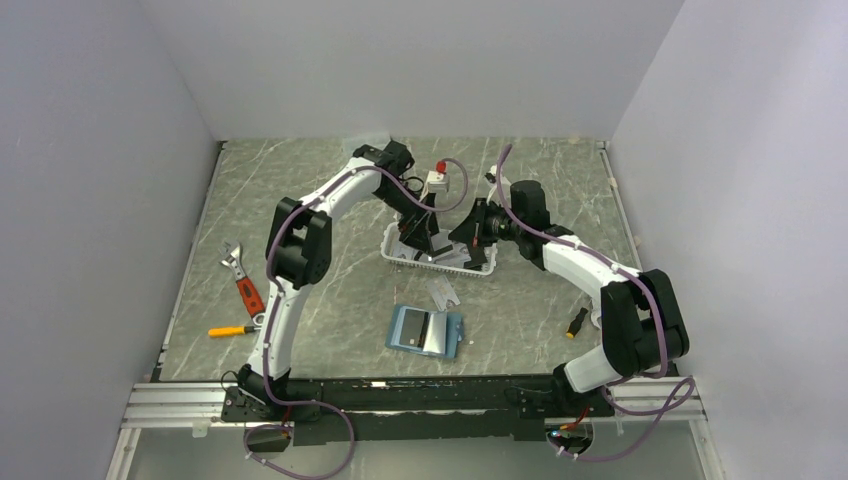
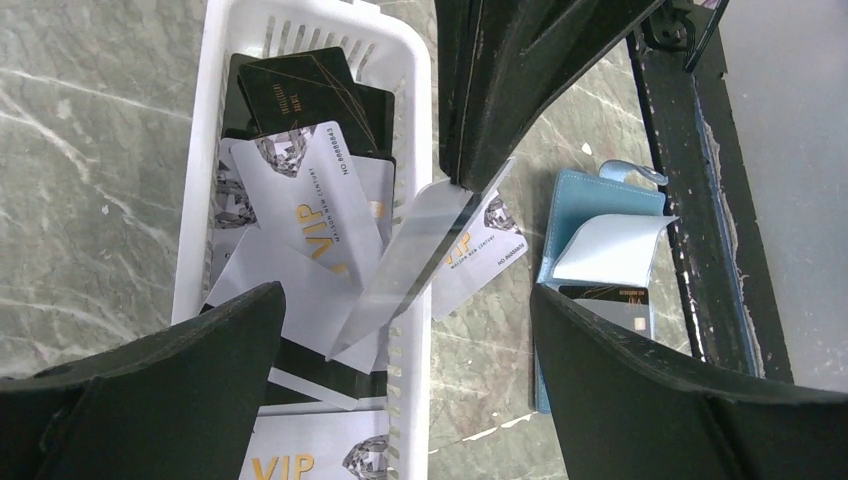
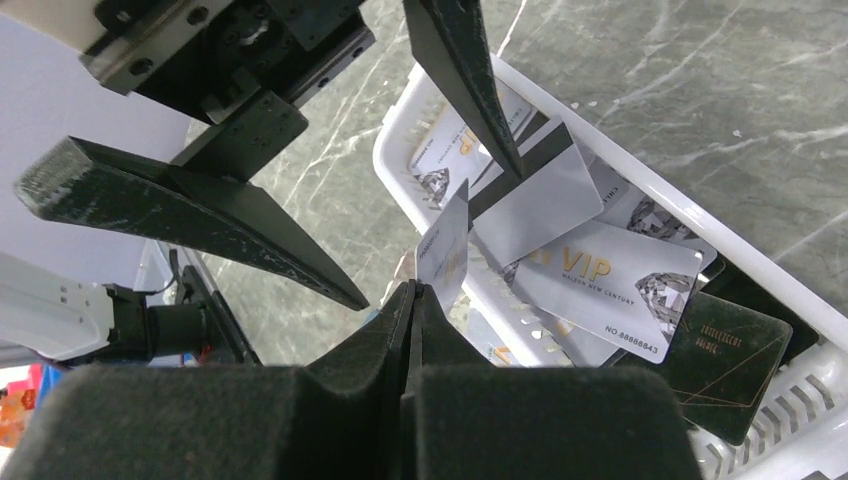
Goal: Put the credit cards into the card holder
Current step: Pick up the credit card from the storage box.
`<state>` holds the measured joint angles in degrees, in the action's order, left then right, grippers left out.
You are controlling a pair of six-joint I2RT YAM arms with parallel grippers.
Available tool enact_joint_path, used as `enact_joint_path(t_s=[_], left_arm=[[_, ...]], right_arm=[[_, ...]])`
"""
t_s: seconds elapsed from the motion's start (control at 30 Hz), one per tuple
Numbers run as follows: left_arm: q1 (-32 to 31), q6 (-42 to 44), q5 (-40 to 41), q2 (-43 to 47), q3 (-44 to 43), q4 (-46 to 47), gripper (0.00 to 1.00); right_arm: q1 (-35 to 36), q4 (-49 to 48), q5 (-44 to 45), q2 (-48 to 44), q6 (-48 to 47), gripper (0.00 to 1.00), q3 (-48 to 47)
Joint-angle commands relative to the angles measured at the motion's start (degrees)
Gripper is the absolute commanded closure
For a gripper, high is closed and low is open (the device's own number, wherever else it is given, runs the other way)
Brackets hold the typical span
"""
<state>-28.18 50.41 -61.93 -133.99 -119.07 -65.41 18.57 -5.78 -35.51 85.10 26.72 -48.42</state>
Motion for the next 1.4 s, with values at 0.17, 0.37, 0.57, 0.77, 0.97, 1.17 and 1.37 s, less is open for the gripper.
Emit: enact_joint_path(t_s=[0.17,0.37,0.57,0.77,0.97,1.17,1.37], left_arm=[[-1.3,8.1,-4.0,1.9,-1.9,-4.2,0.01],[-1.3,9.6,-4.7,2.7,-0.5,-4.5,0.01],[-1.4,8.7,-4.4,4.1,0.7,-3.9,0.01],[-1.4,1.4,-2.5,5.6,2.5,0.2,0.00],[-1.4,-3.4,-1.4,5.4,1.1,-1.2,0.01],[-1.5,-6.1,-2.8,5.8,0.6,-3.1,0.01],[-1.4,1.7,-7.2,5.4,-0.6,-11.8,0.01]], right_arm=[[-0.1,0.9,-4.4,-1.0,-3.2,1.00,-4.6],[0.0,0.6,-5.4,-0.4,-3.5,1.00,-4.9],[-0.1,0.2,-5.7,-0.8,-3.4,1.00,-4.0],[-0.2,-0.1,-6.3,-1.2,-3.2,1.00,-3.6],[-0.2,-0.3,-6.4,-1.7,-3.0,1.00,-3.3],[-0.3,-0.5,-6.7,-2.1,-2.9,1.00,-2.9],[-0.9,-2.6,-8.4,-3.2,-2.1,1.00,-1.3]])
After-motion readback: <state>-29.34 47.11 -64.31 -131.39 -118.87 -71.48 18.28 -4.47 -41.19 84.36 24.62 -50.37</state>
